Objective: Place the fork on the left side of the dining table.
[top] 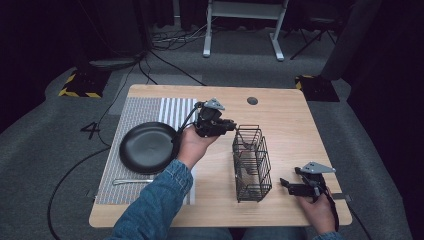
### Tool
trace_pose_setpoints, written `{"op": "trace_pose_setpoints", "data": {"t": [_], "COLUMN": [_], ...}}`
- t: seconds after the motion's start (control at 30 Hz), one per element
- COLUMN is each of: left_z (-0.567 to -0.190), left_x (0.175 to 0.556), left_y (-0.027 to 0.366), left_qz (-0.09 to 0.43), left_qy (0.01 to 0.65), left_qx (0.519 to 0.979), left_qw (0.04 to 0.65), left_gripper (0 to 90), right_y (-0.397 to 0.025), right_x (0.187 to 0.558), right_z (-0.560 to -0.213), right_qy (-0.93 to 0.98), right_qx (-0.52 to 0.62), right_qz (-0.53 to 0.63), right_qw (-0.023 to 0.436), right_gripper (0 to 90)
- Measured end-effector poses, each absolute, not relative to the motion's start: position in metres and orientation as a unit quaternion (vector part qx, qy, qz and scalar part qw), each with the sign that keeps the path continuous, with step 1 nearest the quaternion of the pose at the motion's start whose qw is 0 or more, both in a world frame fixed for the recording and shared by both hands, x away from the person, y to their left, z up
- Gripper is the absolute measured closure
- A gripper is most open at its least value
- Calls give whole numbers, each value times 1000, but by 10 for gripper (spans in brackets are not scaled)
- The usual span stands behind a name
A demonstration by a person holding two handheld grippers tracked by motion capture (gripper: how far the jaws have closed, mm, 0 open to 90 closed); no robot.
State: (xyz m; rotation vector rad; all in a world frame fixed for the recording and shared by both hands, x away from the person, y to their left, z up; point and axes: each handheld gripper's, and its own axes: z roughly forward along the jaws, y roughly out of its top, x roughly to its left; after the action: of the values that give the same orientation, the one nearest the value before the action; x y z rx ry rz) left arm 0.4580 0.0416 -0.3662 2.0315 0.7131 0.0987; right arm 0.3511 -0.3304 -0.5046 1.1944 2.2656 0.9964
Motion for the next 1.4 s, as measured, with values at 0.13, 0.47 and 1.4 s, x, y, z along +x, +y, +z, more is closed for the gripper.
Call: {"op": "trace_pose_setpoints", "data": {"t": [0.13, 0.47, 1.4], "left_z": [-363, -354, -285], "left_x": [456, 452, 429], "left_y": [39, 41, 70], "left_qz": [38, 38, 50], "left_qy": [286, 280, 277], "left_qx": [833, 833, 817], "left_qw": [471, 476, 504], "left_gripper": [790, 864, 868], "right_y": [-330, -331, -331], "right_x": [351, 351, 351], "right_z": [-505, -505, -505], "right_qy": [808, 808, 808], "right_qx": [426, 426, 427], "right_qz": [355, 355, 356], "right_qw": [196, 196, 196], "right_gripper": [205, 205, 206]}}
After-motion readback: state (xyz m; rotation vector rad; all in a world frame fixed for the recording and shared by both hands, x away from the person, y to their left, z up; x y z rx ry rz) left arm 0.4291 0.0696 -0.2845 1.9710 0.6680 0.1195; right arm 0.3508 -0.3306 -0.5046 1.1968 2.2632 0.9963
